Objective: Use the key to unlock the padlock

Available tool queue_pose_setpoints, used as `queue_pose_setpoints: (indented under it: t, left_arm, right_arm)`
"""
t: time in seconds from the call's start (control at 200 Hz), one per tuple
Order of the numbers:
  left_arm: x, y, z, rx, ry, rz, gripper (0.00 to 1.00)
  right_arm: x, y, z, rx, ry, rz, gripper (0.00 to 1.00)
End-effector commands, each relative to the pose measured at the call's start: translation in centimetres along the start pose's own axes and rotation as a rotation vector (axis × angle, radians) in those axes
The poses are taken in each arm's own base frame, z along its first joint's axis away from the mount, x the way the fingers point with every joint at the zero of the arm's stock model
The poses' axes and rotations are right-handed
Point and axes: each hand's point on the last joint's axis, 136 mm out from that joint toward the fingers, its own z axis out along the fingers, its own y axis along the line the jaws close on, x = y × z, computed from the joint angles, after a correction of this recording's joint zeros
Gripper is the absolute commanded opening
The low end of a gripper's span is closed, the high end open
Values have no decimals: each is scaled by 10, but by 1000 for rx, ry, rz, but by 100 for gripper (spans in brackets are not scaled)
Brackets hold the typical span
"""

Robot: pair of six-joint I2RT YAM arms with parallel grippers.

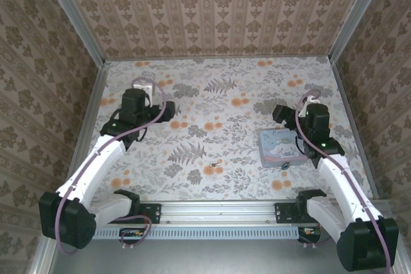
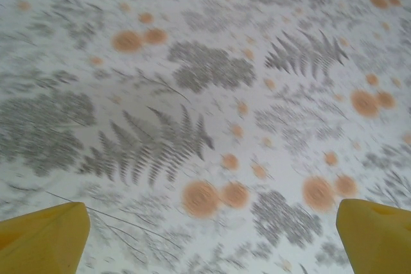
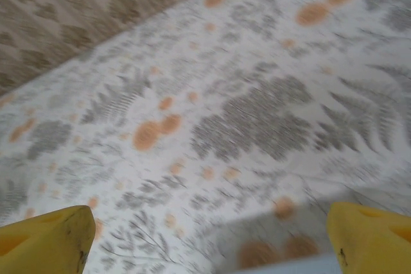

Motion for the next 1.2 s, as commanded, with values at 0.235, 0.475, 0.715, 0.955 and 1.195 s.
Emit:
queue_pose_setpoints:
  t: [0.235, 0.475, 0.715, 0.955, 1.195]
  left_arm:
    - [58, -47, 9, 88, 187, -28, 100]
    - [67, -70, 9, 144, 223, 6, 100]
    - [85, -105, 9, 281, 304, -8, 100]
    - [124, -156, 15, 410, 416, 21, 100]
    - [136, -181, 32, 447, 444, 4, 100]
  right_arm:
    - [54, -102, -27, 453, 206, 159, 98]
    - [85, -92, -17, 332, 295, 239, 96]
    - [111, -56, -10, 113, 358, 386, 79]
    - [116, -21, -2, 25, 335, 433, 71]
    - [118, 7, 18, 0, 326, 429, 64]
